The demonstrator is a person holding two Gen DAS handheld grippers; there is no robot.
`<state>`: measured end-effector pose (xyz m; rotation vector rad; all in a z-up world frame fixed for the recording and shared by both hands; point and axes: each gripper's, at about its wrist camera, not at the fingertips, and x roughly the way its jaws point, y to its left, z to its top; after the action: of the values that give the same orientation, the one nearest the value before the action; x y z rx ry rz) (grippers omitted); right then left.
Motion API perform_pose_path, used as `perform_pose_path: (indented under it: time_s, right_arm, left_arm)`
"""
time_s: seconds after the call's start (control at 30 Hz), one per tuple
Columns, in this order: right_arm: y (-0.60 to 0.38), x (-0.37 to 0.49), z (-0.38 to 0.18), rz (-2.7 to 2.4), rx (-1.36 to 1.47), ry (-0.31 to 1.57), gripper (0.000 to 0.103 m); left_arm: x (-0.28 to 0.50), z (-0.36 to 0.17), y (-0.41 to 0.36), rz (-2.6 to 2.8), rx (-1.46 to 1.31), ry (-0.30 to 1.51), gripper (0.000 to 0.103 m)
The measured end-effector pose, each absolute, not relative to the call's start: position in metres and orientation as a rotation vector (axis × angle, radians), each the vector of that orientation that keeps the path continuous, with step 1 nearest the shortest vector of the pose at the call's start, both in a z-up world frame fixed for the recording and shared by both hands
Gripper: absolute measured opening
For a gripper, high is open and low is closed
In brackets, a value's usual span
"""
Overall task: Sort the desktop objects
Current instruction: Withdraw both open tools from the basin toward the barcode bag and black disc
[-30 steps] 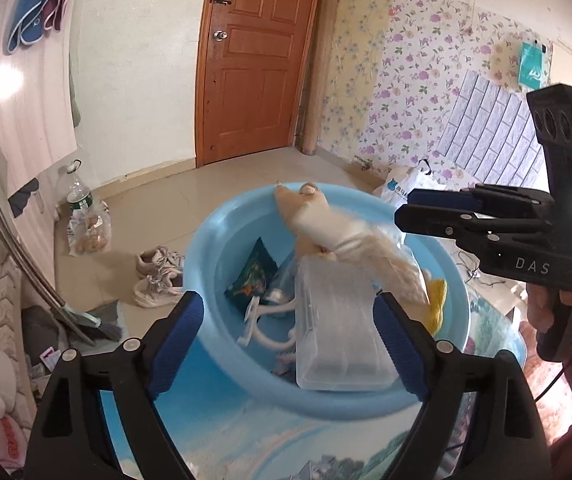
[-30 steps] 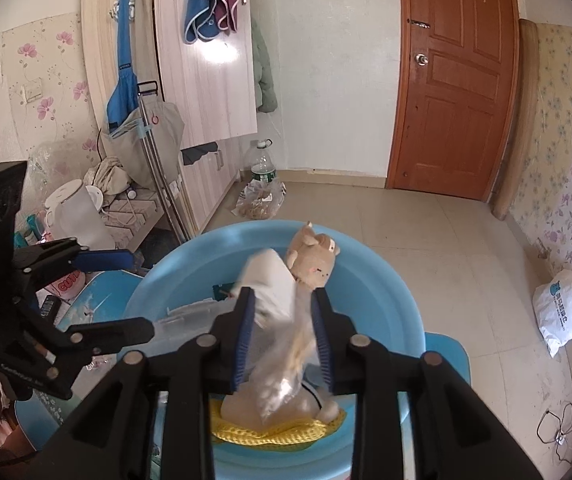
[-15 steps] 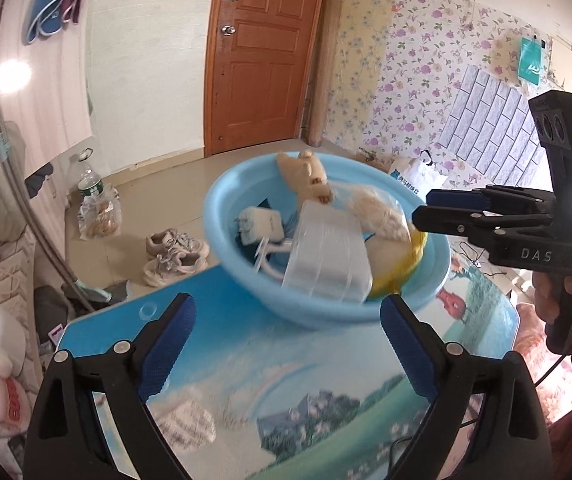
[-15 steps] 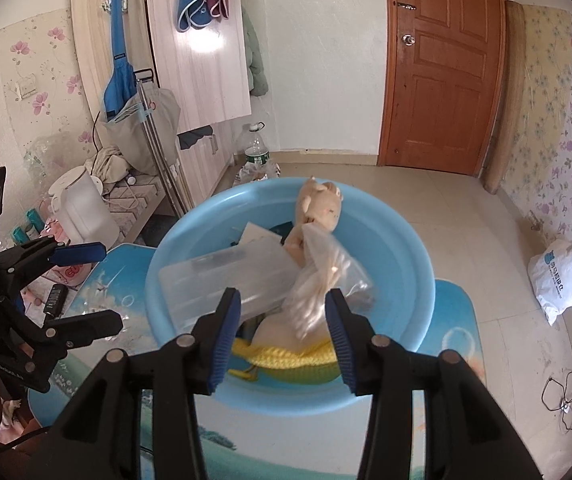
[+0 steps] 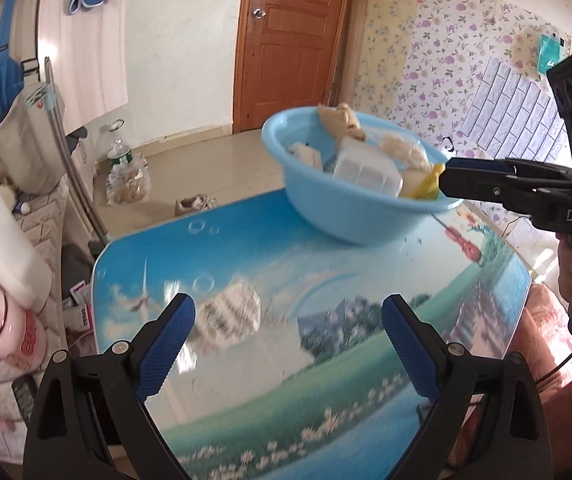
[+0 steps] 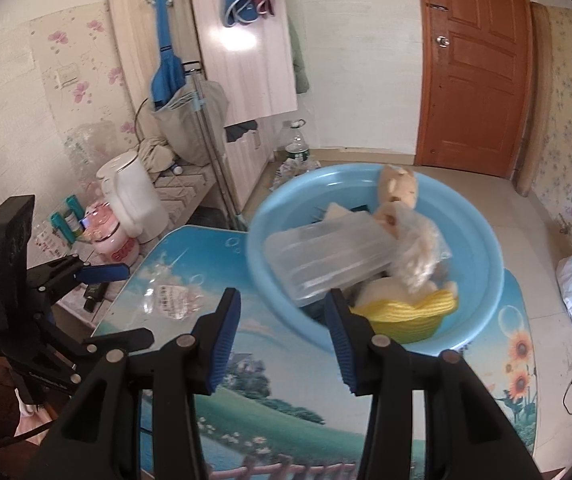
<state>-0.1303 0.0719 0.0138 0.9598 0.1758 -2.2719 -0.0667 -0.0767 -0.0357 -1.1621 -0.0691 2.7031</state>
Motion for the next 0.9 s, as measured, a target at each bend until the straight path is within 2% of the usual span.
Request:
perform_pose_path:
  time_s: [0.5, 0.9]
  right_arm:
    - [0.022, -0.102, -0.012, -2.089, 1.036, 0.222, 0.043]
    - [0.013, -0.105, -0.025, -2.068, 1.098, 0.23, 0.043]
  left_arm:
    - [-0.033, -0.051, -0.117, 2.718, -1.169, -0.22, 0.095]
    - [-0.031, -0.062, -0.126, 2.701, -1.181, -0.188, 0.095]
